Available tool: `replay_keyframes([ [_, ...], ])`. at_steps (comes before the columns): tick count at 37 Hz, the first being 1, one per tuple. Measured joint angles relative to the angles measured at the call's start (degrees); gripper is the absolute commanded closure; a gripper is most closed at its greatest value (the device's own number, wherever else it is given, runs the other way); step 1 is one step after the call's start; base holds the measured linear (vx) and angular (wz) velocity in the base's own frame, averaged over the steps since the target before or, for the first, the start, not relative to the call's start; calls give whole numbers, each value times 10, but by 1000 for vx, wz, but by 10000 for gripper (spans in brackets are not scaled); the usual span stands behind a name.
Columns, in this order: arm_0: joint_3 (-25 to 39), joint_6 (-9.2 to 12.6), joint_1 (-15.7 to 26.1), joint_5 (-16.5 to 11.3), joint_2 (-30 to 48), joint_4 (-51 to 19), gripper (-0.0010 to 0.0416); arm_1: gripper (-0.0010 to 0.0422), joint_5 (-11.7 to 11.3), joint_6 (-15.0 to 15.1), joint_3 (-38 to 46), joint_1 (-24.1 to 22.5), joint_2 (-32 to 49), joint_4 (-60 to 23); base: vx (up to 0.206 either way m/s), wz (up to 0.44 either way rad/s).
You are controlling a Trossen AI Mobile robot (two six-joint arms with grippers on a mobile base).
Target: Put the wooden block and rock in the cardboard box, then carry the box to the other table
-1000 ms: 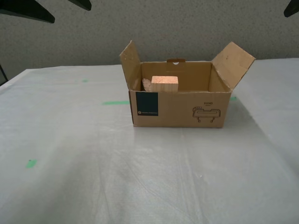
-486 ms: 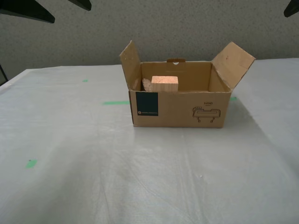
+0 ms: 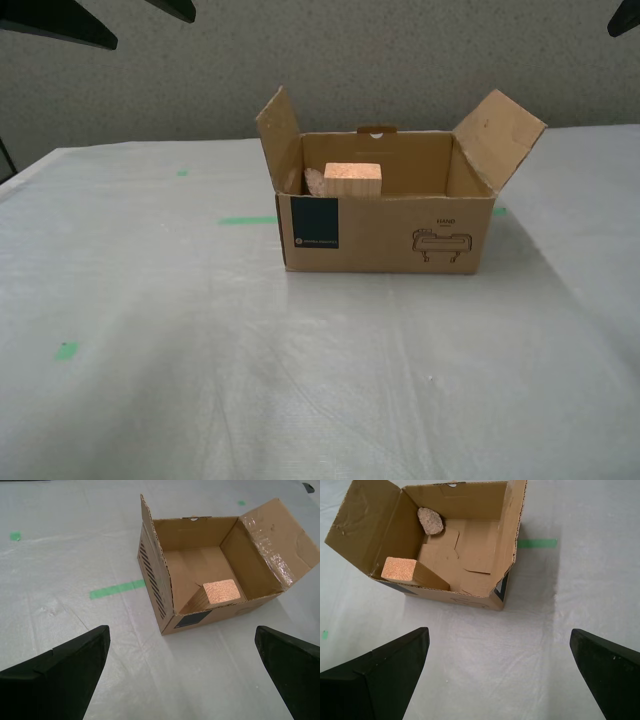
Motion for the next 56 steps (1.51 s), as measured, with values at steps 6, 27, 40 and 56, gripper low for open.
replay_keyframes([
  [6,0,0,0,0,0,0,12,14,0,0,0,0,0,0,0,0],
  [27,0,0,0,0,0,0,12,14,0,0,0,0,0,0,0,0],
  [40,0,0,-1,0,0,0,12,14,0,0,0,0,0,0,0,0],
  [56,0,0,0,0,0,0,12,14,0,0,0,0,0,0,0,0],
])
